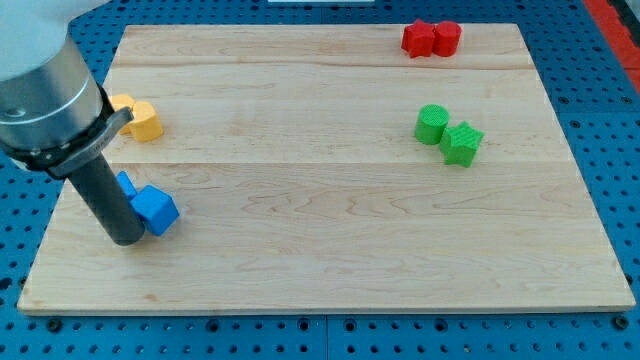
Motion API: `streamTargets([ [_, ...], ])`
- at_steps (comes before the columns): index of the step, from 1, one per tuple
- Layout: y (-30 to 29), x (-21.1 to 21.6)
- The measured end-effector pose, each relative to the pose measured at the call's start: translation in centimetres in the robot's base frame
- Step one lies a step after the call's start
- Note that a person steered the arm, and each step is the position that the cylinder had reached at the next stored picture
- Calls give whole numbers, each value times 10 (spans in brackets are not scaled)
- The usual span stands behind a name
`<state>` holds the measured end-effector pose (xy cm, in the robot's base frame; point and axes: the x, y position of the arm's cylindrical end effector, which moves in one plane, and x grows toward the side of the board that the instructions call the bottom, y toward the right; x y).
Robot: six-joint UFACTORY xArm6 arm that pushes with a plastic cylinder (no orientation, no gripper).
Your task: Move the blue cube to the bottom left of the green star
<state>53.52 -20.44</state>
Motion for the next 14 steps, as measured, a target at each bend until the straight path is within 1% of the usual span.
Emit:
streamTargets([
  [2,-89,-5],
  [3,-94,-16],
  [4,-81,-34],
  [8,80,-27],
  [9,106,-29],
  [10,64,-33],
  [11,43,-18],
  [12,111,-2],
  [13,180,-7],
  [14,269,-28],
])
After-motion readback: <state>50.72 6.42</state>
